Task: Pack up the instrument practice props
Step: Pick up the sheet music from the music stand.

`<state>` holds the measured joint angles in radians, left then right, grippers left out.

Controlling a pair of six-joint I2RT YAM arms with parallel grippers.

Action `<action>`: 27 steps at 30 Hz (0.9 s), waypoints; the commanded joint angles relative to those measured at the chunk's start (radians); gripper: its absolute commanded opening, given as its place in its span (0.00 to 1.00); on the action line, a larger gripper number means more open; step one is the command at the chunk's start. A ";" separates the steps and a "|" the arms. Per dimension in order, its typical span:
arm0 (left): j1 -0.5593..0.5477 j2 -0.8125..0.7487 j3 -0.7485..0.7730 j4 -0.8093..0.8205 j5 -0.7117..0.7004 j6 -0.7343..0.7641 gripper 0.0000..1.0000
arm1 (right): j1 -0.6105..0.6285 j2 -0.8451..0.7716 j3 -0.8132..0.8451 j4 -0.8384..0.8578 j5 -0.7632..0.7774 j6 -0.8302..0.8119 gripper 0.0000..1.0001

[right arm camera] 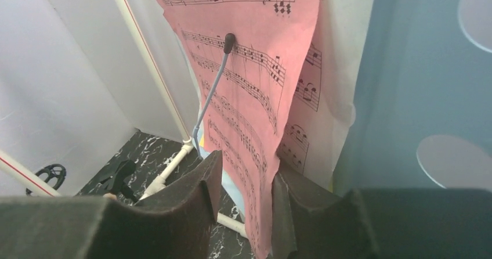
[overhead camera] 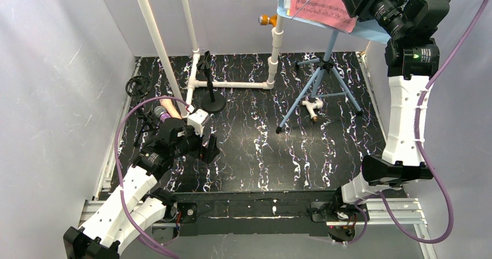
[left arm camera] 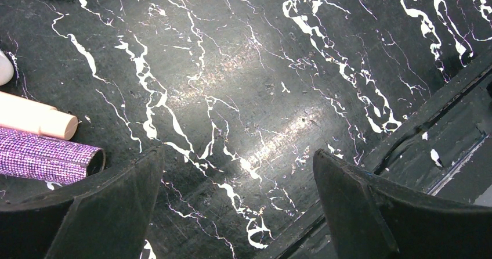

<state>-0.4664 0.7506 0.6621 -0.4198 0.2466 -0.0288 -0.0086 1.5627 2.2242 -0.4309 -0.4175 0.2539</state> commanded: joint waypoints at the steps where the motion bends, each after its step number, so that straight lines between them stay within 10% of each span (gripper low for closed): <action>1: 0.005 0.002 0.014 -0.014 -0.006 0.011 1.00 | 0.007 0.022 0.046 0.072 0.016 -0.032 0.37; 8: 0.006 -0.003 0.014 -0.016 -0.010 0.011 1.00 | 0.033 0.023 0.095 0.080 0.016 -0.076 0.01; 21: 0.006 -0.005 0.013 -0.017 -0.010 0.009 1.00 | 0.027 -0.030 0.307 0.032 0.328 -0.292 0.01; 27: 0.006 -0.005 0.014 -0.016 -0.004 0.009 1.00 | 0.018 -0.071 0.382 -0.030 0.067 -0.273 0.01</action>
<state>-0.4664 0.7521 0.6621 -0.4206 0.2428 -0.0288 0.0162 1.5387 2.5557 -0.4400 -0.1856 -0.0082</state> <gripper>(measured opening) 0.995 0.030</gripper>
